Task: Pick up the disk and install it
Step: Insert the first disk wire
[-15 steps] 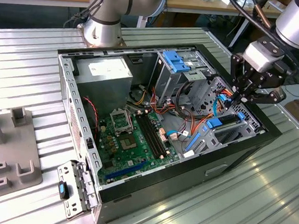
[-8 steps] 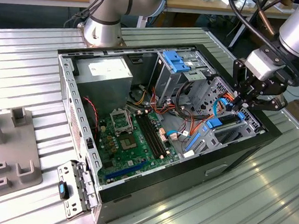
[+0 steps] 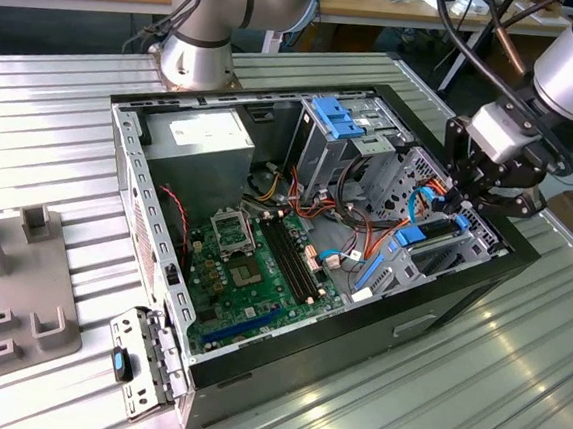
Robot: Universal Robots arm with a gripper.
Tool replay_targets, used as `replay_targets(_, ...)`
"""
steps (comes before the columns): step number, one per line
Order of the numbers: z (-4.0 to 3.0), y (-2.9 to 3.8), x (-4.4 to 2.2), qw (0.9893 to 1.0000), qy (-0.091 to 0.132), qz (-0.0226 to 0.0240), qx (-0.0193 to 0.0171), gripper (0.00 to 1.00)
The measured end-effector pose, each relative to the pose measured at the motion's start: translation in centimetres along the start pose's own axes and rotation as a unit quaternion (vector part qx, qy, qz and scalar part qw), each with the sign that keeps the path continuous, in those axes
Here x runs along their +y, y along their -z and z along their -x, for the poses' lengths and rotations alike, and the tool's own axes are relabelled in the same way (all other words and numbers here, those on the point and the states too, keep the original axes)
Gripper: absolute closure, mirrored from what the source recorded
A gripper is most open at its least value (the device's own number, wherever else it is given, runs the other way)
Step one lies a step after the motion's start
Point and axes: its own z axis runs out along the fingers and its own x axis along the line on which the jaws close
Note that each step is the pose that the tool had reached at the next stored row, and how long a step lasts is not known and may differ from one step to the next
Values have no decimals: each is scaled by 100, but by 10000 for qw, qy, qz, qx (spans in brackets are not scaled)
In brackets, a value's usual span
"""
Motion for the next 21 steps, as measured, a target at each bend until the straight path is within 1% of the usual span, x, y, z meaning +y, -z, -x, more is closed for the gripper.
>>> replay_targets(4, -16, -26, 5, 10000, -17, -3, -11, 84)
replay_targets(6, -18, -37, 6, 10000, -56, -7, -3, 84)
replay_targets(8, -19, -45, 7, 10000, -71, -10, -3, 84)
replay_targets(9, -20, -53, 8, 9999, -100, -13, 0, 84)
replay_targets(11, -22, -67, 10, 9996, -270, -32, 22, 84)
replay_targets(21, -21, -71, 11, 9996, -291, -35, 25, 84)
